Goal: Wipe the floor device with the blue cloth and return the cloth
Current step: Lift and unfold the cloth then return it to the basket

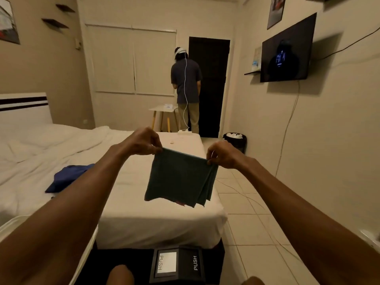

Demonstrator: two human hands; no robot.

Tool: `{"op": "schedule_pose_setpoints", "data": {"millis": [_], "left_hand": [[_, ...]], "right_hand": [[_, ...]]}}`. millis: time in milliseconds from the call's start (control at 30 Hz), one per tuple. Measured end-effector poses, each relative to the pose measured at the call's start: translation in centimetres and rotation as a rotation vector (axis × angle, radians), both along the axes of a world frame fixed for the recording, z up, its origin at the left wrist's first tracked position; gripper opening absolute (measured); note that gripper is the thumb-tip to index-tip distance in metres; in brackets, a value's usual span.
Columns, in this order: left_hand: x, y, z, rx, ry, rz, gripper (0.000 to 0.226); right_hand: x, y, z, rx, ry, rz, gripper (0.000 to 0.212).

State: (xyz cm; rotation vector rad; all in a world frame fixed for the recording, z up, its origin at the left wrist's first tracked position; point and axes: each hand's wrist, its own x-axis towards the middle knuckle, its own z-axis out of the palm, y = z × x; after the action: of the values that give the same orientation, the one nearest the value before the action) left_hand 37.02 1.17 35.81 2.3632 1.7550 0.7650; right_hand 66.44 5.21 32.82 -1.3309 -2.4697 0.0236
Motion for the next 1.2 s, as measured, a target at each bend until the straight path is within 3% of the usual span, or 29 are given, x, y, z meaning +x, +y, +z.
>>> {"op": "schedule_pose_setpoints", "data": {"millis": [167, 333, 667, 1000, 1200], "left_hand": [[-1.0, -0.3, 0.7, -0.01, -0.066, 0.003, 0.004], [-0.9, -0.1, 1.3, -0.013, 0.036, 0.068, 0.008], [-7.4, 0.8, 2.3, -0.089, 0.069, 0.171, 0.015], [-18.7, 1.1, 1.4, -0.153, -0.036, 0.331, 0.015], [-24.5, 1.1, -1.2, -0.153, 0.074, 0.46, 0.011]], "right_hand": [[-0.3, 0.1, 0.7, 0.023, 0.043, 0.009, 0.013], [-2.0, 0.8, 1.1, 0.016, -0.046, 0.005, 0.014], [-9.7, 3.7, 1.7, 0.019, -0.099, 0.014, 0.013], [-21.3, 7.1, 0.0, -0.02, 0.107, 0.098, 0.011], [-27.5, 7.6, -2.0, -0.028, 0.153, 0.185, 0.009]]}}
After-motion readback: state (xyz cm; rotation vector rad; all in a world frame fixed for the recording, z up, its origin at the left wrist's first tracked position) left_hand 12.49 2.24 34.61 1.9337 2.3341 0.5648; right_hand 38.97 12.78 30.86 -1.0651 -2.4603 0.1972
